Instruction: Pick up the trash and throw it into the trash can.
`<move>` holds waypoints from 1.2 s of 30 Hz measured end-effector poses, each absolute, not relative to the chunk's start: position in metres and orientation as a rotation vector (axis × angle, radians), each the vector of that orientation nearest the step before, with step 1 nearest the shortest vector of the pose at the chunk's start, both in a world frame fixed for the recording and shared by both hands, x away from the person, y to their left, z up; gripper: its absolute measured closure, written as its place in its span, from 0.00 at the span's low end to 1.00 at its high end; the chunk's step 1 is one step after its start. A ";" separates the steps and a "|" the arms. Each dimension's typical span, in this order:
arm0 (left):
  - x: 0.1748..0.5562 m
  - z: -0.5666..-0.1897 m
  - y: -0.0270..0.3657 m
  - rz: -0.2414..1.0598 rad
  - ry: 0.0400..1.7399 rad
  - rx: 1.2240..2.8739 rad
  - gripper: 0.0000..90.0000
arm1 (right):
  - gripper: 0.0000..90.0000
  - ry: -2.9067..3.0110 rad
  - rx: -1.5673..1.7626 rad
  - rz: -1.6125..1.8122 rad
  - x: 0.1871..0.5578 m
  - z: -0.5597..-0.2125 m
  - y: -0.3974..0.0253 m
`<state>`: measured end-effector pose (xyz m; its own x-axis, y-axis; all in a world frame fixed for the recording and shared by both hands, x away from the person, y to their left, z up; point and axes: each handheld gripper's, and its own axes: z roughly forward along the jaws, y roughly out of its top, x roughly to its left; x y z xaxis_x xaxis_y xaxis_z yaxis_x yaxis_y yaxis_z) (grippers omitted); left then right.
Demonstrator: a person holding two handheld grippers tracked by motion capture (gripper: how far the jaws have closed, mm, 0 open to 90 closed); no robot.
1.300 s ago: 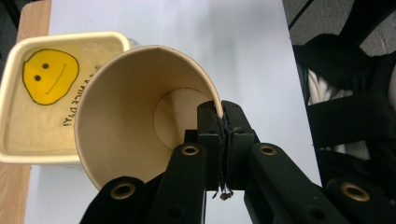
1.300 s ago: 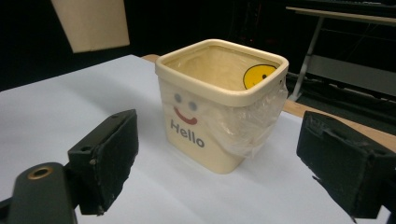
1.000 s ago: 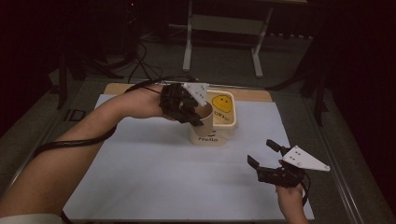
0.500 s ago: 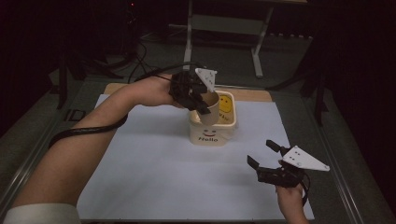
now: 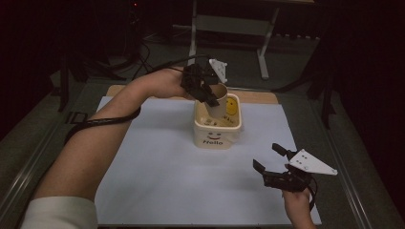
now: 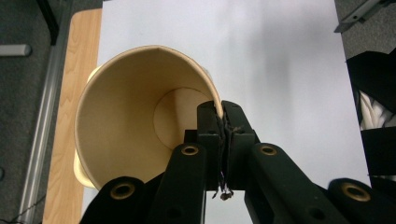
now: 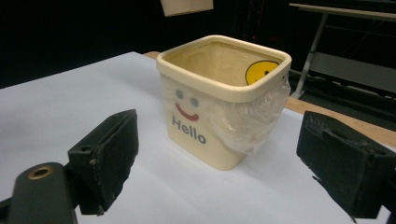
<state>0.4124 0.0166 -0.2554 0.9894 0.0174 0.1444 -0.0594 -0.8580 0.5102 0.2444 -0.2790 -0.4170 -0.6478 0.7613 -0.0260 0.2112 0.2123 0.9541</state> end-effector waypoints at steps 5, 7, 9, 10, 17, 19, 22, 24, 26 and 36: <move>0.421 -0.258 0.015 0.196 -0.010 2.589 0.99 | 0.14 1.998 0.896 1.442 0.244 -0.417 -0.279; 0.424 -0.259 0.015 0.197 0.001 2.584 0.98 | 0.14 1.998 0.900 1.446 0.244 -0.417 -0.279; 0.426 -0.259 0.015 0.201 0.005 2.584 0.98 | 0.14 1.996 0.890 1.442 0.244 -0.417 -0.279; 0.428 -0.259 0.015 0.212 0.010 2.584 0.98 | 0.14 1.997 0.889 1.444 0.244 -0.417 -0.279; 0.439 -0.262 0.010 0.233 0.036 2.619 0.98 | 0.14 2.007 0.887 1.439 0.245 -0.418 -0.277; 0.441 -0.262 0.009 0.235 0.045 2.616 0.98 | 0.14 2.007 0.887 1.440 0.245 -0.418 -0.277; 0.443 -0.262 0.007 0.243 0.052 2.612 0.98 | 0.14 2.004 0.888 1.443 0.246 -0.419 -0.278; 0.444 -0.262 0.006 0.258 0.054 2.611 0.97 | 0.14 2.004 0.887 1.444 0.245 -0.419 -0.278; 0.445 -0.262 0.005 0.278 0.087 2.587 0.91 | 0.14 2.007 0.886 1.441 0.245 -0.418 -0.278; 0.445 -0.260 0.014 0.223 0.161 2.565 0.66 | 0.14 2.006 0.890 1.444 0.246 -0.418 -0.277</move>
<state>0.4448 0.0144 -0.2599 0.9790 0.1605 0.1257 0.0682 -0.8388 0.5401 0.2456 -0.2772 -0.4182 -0.6561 0.7542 -0.0271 0.2135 0.2200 0.9519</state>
